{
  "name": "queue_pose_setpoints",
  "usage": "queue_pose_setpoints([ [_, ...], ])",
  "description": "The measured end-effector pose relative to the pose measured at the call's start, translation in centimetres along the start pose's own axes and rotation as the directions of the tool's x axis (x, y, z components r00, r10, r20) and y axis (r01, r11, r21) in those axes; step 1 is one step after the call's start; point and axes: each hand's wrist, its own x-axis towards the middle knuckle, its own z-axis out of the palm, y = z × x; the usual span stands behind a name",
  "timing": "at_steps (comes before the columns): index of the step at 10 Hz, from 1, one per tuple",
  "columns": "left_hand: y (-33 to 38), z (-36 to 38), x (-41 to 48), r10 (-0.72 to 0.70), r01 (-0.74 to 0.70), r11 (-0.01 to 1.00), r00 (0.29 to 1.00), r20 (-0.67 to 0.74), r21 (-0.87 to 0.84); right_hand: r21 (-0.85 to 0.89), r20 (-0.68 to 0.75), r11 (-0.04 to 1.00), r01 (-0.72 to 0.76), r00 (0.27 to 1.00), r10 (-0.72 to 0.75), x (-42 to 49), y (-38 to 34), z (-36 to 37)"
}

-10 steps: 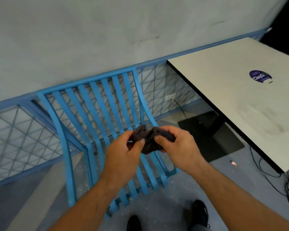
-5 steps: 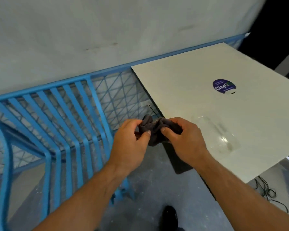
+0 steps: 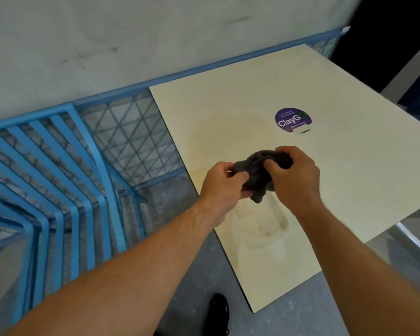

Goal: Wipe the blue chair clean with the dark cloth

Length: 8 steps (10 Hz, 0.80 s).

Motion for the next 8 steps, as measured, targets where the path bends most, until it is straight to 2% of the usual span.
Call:
queue_pose_setpoints([
  [1, -1.4, 1.4, 2.0, -0.089, 0.095, 0.989, 0.994, -0.055, 0.115, -0.094, 0.020, 0.994, -0.053, 0.998, 0.056, 1.8, 2.1, -0.1],
  [2, -3.2, 1.8, 3.4, -0.029, 0.065, 0.887, 0.996, -0.085, 0.458, -0.280, 0.101, 0.960, -0.027, 0.993, 0.057, 2.7, 4.0, 0.8],
  [3, -4.5, 1.7, 4.3, 0.102, -0.079, 0.663, 0.995, 0.015, 0.744, -0.383, 0.226, 0.922, 0.064, 0.974, 0.026, 2.8, 5.5, 2.3],
  [4, -5.1, 1.4, 4.9, 0.189, -0.164, 0.522, 0.979, 0.075, 0.837, -0.511, 0.393, 0.831, 0.222, 0.919, -0.004, 3.4, 6.3, 3.5],
  [5, -5.6, 1.0, 5.5, 0.176, -0.131, 0.447, 0.983, 0.057, 0.885, -0.615, 0.487, 0.715, 0.332, 0.873, 0.013, 4.4, 6.2, 4.2],
  [6, -5.5, 0.8, 5.7, 0.174, -0.109, 0.435, 0.984, 0.035, 0.894, -0.653, 0.503, 0.660, 0.371, 0.864, 0.011, 5.0, 5.9, 4.8],
  [8, -5.3, 0.0, 5.8, 0.174, -0.098, 0.457, 0.985, 0.019, 0.884, -0.592, 0.484, 0.738, 0.323, 0.875, 0.006, 4.2, 5.8, 5.8],
])
